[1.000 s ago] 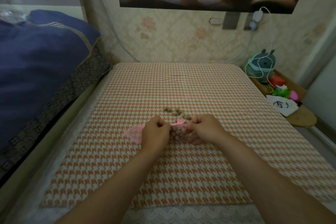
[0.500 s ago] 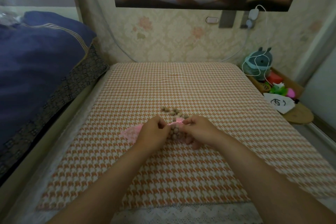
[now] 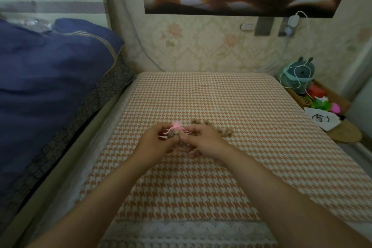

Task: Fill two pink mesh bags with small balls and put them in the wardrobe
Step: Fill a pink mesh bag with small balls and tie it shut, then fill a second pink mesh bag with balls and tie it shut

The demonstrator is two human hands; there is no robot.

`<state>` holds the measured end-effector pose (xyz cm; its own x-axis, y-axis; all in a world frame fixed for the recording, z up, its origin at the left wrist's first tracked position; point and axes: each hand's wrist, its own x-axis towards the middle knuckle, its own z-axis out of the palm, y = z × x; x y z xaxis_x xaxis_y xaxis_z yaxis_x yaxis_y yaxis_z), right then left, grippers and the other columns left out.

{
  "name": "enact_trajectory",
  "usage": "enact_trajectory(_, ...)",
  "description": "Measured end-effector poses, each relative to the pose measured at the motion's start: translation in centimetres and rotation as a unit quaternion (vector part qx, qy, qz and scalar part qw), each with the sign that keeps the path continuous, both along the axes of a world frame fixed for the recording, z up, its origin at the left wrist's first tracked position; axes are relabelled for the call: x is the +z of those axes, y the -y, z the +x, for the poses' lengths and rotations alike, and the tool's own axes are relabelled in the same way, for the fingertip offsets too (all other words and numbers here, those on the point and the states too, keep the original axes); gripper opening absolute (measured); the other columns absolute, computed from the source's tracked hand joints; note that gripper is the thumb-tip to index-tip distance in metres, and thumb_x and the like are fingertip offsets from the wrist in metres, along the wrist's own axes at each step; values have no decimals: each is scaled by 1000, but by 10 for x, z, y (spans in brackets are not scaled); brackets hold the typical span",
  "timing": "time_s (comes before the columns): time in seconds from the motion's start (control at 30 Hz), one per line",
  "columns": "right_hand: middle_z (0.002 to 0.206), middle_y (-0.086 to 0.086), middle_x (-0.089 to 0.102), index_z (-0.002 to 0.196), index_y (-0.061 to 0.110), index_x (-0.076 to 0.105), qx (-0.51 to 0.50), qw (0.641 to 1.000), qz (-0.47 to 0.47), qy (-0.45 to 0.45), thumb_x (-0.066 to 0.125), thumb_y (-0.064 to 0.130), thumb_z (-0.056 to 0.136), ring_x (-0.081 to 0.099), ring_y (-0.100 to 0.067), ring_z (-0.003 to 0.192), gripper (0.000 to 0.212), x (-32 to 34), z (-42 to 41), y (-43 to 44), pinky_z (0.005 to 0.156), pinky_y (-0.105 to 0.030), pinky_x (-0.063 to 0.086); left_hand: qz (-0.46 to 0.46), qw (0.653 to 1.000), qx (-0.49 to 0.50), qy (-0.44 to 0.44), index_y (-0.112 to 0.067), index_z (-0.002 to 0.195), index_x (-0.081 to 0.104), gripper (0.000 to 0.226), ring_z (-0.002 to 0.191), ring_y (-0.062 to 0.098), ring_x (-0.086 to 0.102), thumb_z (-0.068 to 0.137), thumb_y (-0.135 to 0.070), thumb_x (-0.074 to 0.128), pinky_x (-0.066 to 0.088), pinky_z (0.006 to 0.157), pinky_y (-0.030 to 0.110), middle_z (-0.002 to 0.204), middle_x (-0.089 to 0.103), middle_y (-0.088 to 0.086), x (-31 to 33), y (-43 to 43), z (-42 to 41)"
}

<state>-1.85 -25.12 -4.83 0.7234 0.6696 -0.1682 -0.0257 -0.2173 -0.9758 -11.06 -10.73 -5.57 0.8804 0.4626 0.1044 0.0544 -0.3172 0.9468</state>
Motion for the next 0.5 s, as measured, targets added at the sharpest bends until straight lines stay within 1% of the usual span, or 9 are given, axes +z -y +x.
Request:
enact_trajectory(0.07,89,-5,69,122,14,62,15,999,-21,20,68,18,95,63,-16,70,28,-3,-9,-17,67,-39,58,14,999,33,-12,-29,96,68,27,85,26,71,82,-7,74,60,67,38,93,72,4,2,-14,-12)
enact_trajectory(0.13,91,-4,70,125,13,64,18,996,-60,68,67,21,95,65,-17,71,31,-7,-13,-29,67,-35,56,27,997,68,-38,-27,96,69,23,84,25,69,80,-10,76,60,73,42,91,72,3,3,-29,-21)
enact_trajectory(0.17,95,-3,70,126,13,65,13,989,-91,114,67,22,94,66,-17,74,33,-8,-14,-33,69,-33,56,35,994,86,-58,-26,95,68,22,83,23,68,80,-13,76,59,75,42,90,71,2,3,-36,-26)
enact_trajectory(0.23,111,0,67,129,17,64,-8,960,-160,228,64,21,94,66,-16,91,35,-12,-13,-36,83,-33,56,71,986,116,-100,-24,99,66,20,84,19,66,82,-19,75,57,75,36,92,68,-2,1,-48,-36)
enact_trajectory(0.3,127,2,61,127,23,64,-28,925,-213,314,62,24,94,62,-17,109,33,-16,-9,-35,95,-35,51,123,971,128,-159,-21,108,63,23,82,16,62,86,-25,71,50,69,29,94,65,-3,-1,-58,-44)
enact_trajectory(0.37,135,1,58,125,27,65,-32,910,-236,338,63,29,94,61,-19,112,30,-18,-7,-36,97,-36,50,146,963,116,-193,-16,115,61,25,75,8,57,92,-25,64,43,60,21,90,62,-5,-2,-62,-48)
enact_trajectory(0.4,136,1,57,124,28,65,-26,907,-245,341,62,30,94,61,-19,111,30,-19,-7,-37,96,-37,51,149,961,109,-206,-14,118,61,27,75,5,57,94,-25,61,41,59,19,92,63,-5,-2,-64,-49)
enact_trajectory(0.43,138,1,56,124,30,64,-15,904,-254,345,61,29,95,61,-19,112,30,-19,-8,-38,96,-37,51,155,957,108,-219,-13,124,59,32,82,8,59,95,-26,59,45,63,20,100,66,-2,-2,-65,-48)
enact_trajectory(0.5,144,1,51,129,30,61,10,898,-267,349,60,24,94,58,-21,121,36,-20,-10,-40,99,-38,49,201,944,122,-232,-14,136,52,45,111,22,59,94,-27,56,52,86,34,128,61,6,-2,-67,-45)
